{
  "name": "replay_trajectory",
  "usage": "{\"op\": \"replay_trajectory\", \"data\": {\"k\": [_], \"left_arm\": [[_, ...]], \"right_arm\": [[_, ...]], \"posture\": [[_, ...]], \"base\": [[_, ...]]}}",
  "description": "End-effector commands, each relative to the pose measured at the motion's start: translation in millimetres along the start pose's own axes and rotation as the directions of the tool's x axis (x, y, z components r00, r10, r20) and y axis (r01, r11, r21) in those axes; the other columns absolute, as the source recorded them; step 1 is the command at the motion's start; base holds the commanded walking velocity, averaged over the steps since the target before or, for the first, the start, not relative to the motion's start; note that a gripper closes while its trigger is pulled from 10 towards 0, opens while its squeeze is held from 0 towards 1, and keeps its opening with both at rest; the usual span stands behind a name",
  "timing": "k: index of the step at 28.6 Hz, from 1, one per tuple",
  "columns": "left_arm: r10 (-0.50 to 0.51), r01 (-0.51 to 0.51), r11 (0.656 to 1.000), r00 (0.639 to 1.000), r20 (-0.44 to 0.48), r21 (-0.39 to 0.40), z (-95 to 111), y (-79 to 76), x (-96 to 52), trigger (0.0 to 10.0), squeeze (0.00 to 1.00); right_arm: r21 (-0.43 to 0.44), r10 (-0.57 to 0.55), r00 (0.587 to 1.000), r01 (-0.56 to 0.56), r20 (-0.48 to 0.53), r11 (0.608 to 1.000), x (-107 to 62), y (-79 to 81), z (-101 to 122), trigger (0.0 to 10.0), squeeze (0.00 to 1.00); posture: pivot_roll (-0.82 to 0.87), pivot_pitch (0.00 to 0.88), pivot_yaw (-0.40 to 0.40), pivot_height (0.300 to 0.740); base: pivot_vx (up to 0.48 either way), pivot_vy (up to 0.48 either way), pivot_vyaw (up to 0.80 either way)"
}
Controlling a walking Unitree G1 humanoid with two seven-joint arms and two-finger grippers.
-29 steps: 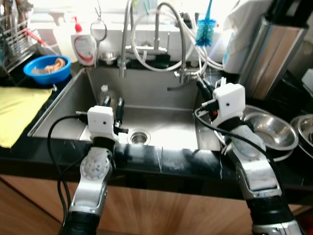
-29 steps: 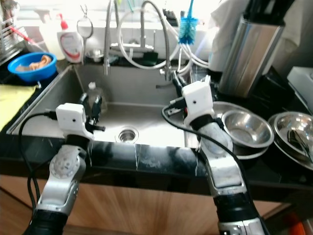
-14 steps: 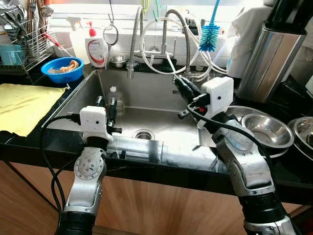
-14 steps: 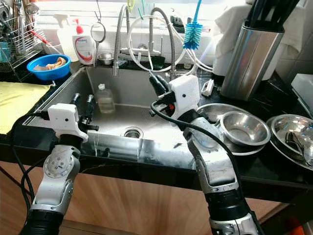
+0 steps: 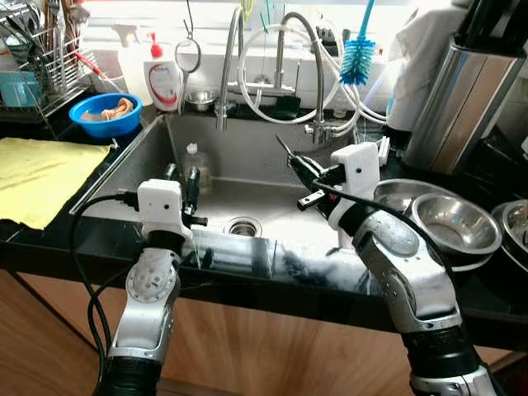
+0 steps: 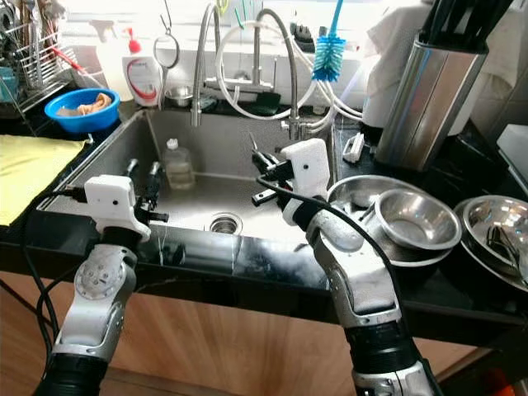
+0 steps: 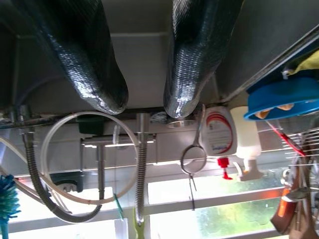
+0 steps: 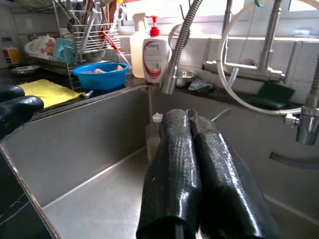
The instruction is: Kitchen organization
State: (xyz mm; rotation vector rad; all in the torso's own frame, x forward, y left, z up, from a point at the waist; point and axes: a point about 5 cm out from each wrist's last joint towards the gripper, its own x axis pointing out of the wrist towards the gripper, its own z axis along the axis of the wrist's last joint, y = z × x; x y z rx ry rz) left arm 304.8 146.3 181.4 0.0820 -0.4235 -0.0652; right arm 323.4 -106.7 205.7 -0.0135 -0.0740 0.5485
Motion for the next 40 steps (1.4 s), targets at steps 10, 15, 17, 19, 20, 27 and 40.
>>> {"op": "replay_trajectory", "data": {"k": [10,15,17,19,20,27,40], "left_arm": [[-0.035,0.035,0.999,0.999,-0.026,-0.008,-2,-2.7,-1.4,10.0,0.00],[-0.042,0.042,0.999,0.999,-0.034,-0.011,-3,-3.7,-1.5,10.0,0.00],[-0.046,0.046,0.999,0.998,-0.037,-0.012,-3,-4.6,-1.5,10.0,0.00],[-0.047,0.047,0.999,0.998,-0.038,-0.013,-3,-4.5,-1.3,10.0,0.00],[-0.048,0.047,0.999,0.998,-0.038,-0.013,-3,-4.4,-1.3,10.0,0.00],[-0.041,0.040,0.999,0.998,-0.039,-0.010,-2,-2.6,-0.5,10.0,0.00],[-0.057,0.056,0.998,0.997,-0.048,-0.016,-3,-4.8,0.8,10.0,0.00]], "right_arm": [[0.070,-0.051,0.996,0.056,-0.079,0.996,0.6,-4.2,-8,10.0,0.53],[0.077,-0.060,0.993,0.068,-0.101,0.995,-0.2,-4.9,-11,10.0,0.17],[0.078,-0.063,0.992,0.072,-0.108,0.994,-0.5,-5.0,-12,10.0,0.01],[0.077,-0.065,0.992,0.073,-0.111,0.994,-0.6,-5.1,-12,10.0,0.01],[0.075,-0.068,0.991,0.076,-0.113,0.994,-0.7,-5.4,-12,10.0,0.00],[-0.045,-0.099,0.995,0.098,-0.027,0.994,1.0,-6.5,5,10.0,0.00],[-0.587,-0.017,0.994,-0.050,-0.108,0.808,4.2,23.0,26,10.0,1.00]], "posture": [[-0.08,0.000,0.016,0.740],[-0.08,0.000,0.016,0.740],[-0.08,0.000,0.017,0.740],[-0.08,0.000,0.017,0.740],[-0.08,0.000,0.017,0.740],[-0.08,0.000,0.017,0.740],[-0.09,0.000,0.028,0.740]], "base": [[0.000,0.000,0.00],[0.000,0.000,0.00],[0.000,0.000,0.00],[0.000,0.000,0.00],[0.000,0.000,0.00],[0.000,0.000,0.00],[0.000,0.000,0.00]]}}
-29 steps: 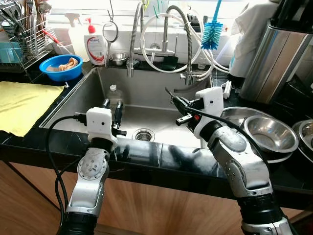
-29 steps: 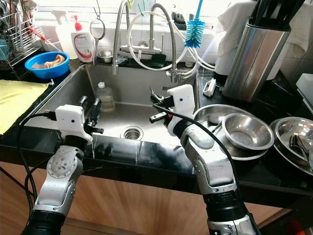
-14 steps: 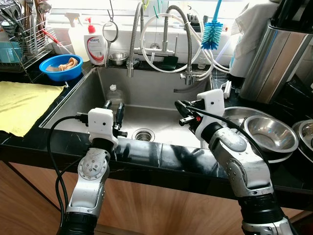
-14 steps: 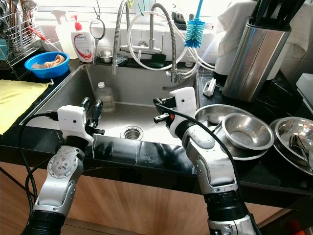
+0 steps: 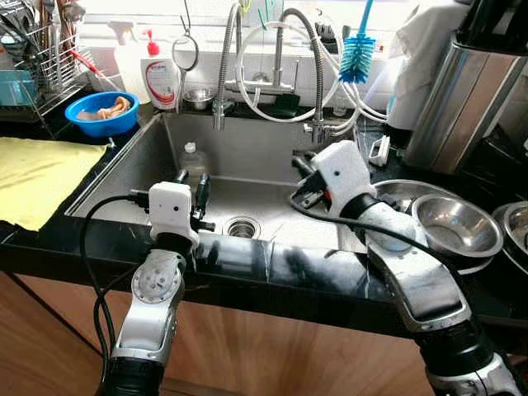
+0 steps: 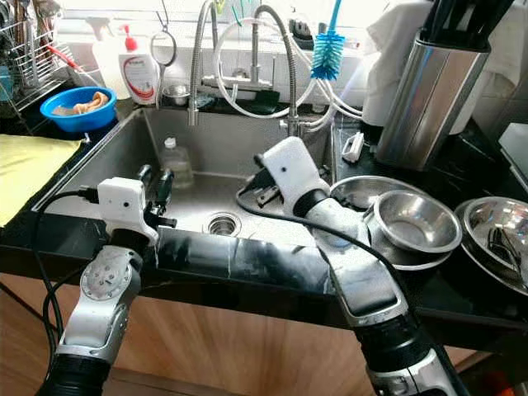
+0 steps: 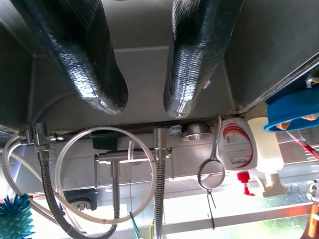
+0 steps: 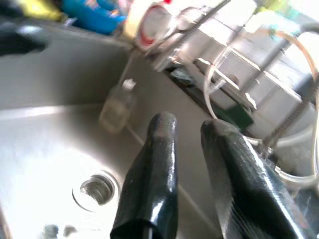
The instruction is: Kitchen organization
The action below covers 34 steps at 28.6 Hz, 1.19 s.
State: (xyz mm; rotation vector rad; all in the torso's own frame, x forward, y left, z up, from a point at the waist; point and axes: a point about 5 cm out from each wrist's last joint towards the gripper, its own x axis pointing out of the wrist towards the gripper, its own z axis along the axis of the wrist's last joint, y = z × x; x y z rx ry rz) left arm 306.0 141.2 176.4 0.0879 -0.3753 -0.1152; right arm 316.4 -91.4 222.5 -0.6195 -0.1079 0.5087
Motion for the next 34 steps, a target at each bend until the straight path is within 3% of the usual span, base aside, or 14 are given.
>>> {"op": "replay_trajectory", "data": {"k": [1,5,10,11,12,34], "left_arm": [[-0.007,0.006,1.000,1.000,-0.003,-0.008,1,1.1,1.5,10.0,0.00],[-0.021,0.021,1.000,1.000,-0.014,-0.009,0,-0.7,1.4,10.0,0.00],[-0.039,0.038,0.999,0.999,-0.018,-0.022,-1,-4.1,1.1,10.0,0.00],[-0.043,0.042,0.999,0.999,-0.020,-0.023,-1,-4.6,1.3,10.0,0.00],[-0.045,0.045,0.999,0.999,-0.020,-0.023,-1,-4.9,1.4,10.0,0.00],[-0.081,0.080,0.996,0.996,-0.030,-0.033,-1,-6.9,1.6,10.0,0.00]], "right_arm": [[-0.093,0.026,1.000,-0.025,0.006,0.995,-0.9,2.5,12,10.0,1.00],[-0.111,0.136,0.990,-0.140,-0.039,0.984,-4.3,12.9,9,10.0,1.00],[-0.158,0.071,0.985,-0.096,-0.160,0.983,-6.1,8.2,0,10.0,1.00],[-0.176,0.079,0.974,-0.118,-0.214,0.977,-7.2,8.0,-5,10.0,0.91],[-0.202,0.084,0.970,-0.132,-0.230,0.970,-7.9,8.1,-6,10.0,0.00],[-0.287,-0.001,0.943,-0.101,-0.334,0.953,-10.7,2.7,-15,10.0,0.00]], "posture": [[-0.09,0.000,0.031,0.740],[-0.09,0.000,0.033,0.740],[-0.10,0.000,0.034,0.740],[-0.10,0.000,0.035,0.740],[-0.10,0.000,0.035,0.740],[-0.09,0.000,0.052,0.740]], "base": [[0.000,0.000,0.00],[0.000,0.000,0.00],[0.000,0.000,0.00],[0.000,0.000,0.00],[0.000,0.000,0.00],[0.000,0.000,0.00]]}}
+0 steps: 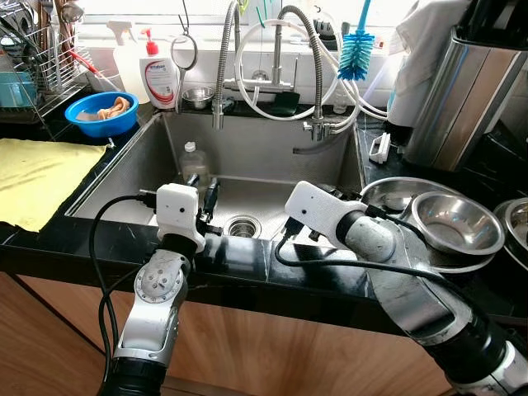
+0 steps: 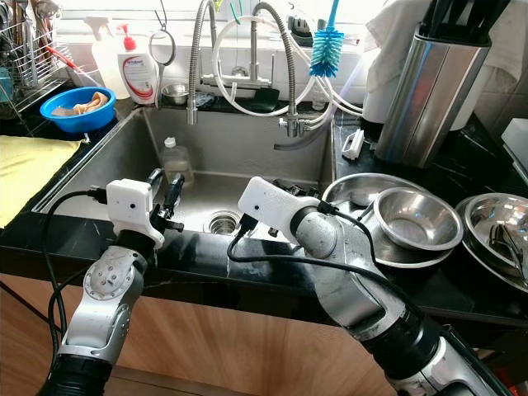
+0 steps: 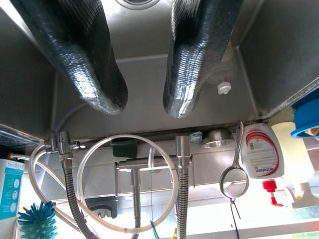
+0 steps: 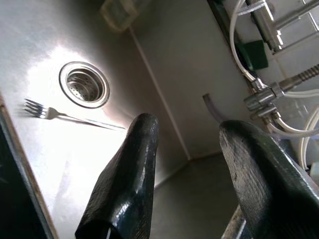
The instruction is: Kitchen organization
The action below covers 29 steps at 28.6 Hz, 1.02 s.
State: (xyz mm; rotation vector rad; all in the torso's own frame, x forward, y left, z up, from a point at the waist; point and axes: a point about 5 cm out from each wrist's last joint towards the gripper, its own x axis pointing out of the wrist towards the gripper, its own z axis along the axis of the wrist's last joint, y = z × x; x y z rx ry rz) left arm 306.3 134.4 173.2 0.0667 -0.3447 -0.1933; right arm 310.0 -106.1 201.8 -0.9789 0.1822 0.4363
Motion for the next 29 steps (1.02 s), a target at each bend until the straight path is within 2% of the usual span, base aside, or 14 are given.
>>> {"op": "replay_trajectory", "data": {"k": [1,7,16,22,29], "left_arm": [[-0.008,0.008,1.000,1.000,-0.007,0.004,1,0.1,1.5,10.0,0.00],[-0.021,0.021,1.000,1.000,-0.010,-0.001,1,-0.1,1.9,10.0,0.00],[-0.028,0.028,1.000,1.000,-0.013,0.000,2,0.9,2.0,10.0,0.00],[-0.044,0.044,0.999,0.999,-0.016,0.006,2,-0.9,2.7,10.0,0.00],[-0.044,0.045,0.999,0.999,-0.017,0.008,1,-1.2,2.8,10.0,0.00]], "right_arm": [[-0.029,-0.018,1.000,0.018,0.013,0.999,-2.2,-4.5,7,10.0,0.00],[-0.052,-0.054,0.997,0.051,-0.050,0.997,-1.2,-6.9,-5,10.0,0.00],[-0.062,-0.078,0.994,0.073,-0.075,0.995,-1.2,-8.8,-9,10.0,0.00],[-0.076,-0.100,0.987,0.091,-0.126,0.993,0.2,-10.9,-22,10.0,0.00],[-0.082,-0.114,0.987,0.105,-0.110,0.991,0.4,-14.4,-20,10.0,0.00]], "posture": [[-0.09,0.000,0.052,0.740],[-0.09,0.000,0.062,0.740],[-0.09,0.000,0.070,0.740],[-0.08,0.000,0.070,0.740],[-0.08,0.000,0.066,0.740]], "base": [[0.000,0.000,0.00],[0.000,0.000,0.00],[0.000,0.000,0.00],[0.000,0.000,0.00],[0.000,0.000,0.00]]}}
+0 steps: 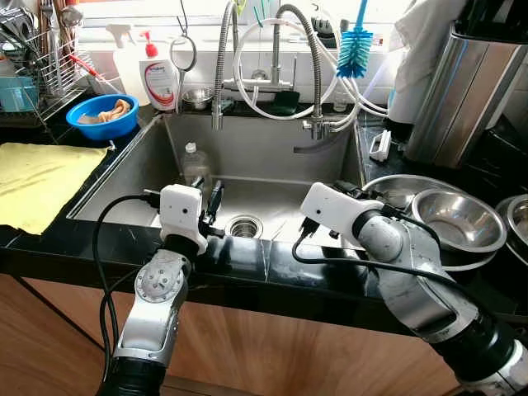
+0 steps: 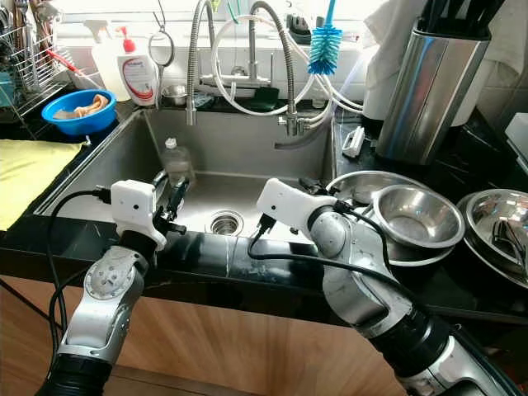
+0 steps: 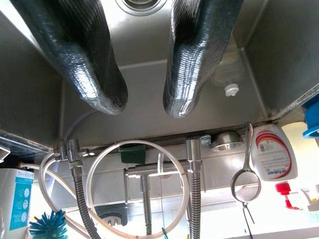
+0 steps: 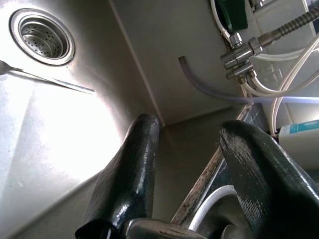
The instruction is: Kitchen organization
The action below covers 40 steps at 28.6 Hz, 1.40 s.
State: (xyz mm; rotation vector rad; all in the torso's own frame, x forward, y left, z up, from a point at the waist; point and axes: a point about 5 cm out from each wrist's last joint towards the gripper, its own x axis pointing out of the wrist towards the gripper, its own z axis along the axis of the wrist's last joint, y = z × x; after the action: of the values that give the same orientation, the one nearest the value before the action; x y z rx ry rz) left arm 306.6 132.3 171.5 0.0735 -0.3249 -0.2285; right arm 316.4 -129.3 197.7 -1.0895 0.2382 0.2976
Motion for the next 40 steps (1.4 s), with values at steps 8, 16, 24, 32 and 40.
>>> {"op": "replay_trajectory", "data": {"k": [8,16,24,32,40], "left_arm": [[-0.005,0.005,1.000,1.000,0.000,0.010,2,1.2,2.6,10.0,0.00],[0.000,0.001,1.000,1.000,-0.004,0.010,1,0.7,2.2,10.0,0.00],[0.003,-0.003,1.000,1.000,-0.011,0.015,0,1.4,1.7,10.0,0.00],[0.005,-0.005,1.000,1.000,-0.013,0.015,0,1.8,1.4,10.0,0.00],[0.008,-0.008,1.000,1.000,-0.012,0.014,0,2.4,1.5,10.0,0.00]], "right_arm": [[0.016,-0.023,0.999,0.022,0.044,1.000,-0.6,-5.5,8,8.6,0.00],[0.011,-0.015,0.998,0.014,0.058,1.000,-0.3,-5.2,10,0.0,0.00],[0.021,-0.019,0.997,0.017,0.073,1.000,0.0,-6.1,12,0.0,0.00],[0.021,-0.019,0.997,0.017,0.079,1.000,0.4,-6.3,13,0.0,0.00],[0.019,-0.022,0.996,0.020,0.088,1.000,0.7,-7.4,14,0.0,0.00]], "posture": [[-0.08,0.000,0.061,0.740],[-0.08,0.000,0.056,0.740],[-0.08,0.000,0.056,0.740],[-0.08,0.000,0.055,0.740],[-0.08,0.000,0.055,0.740]], "base": [[0.000,0.000,0.00],[0.000,0.000,0.00],[0.000,0.000,0.00],[0.000,0.000,0.00],[0.000,0.000,0.00]]}}
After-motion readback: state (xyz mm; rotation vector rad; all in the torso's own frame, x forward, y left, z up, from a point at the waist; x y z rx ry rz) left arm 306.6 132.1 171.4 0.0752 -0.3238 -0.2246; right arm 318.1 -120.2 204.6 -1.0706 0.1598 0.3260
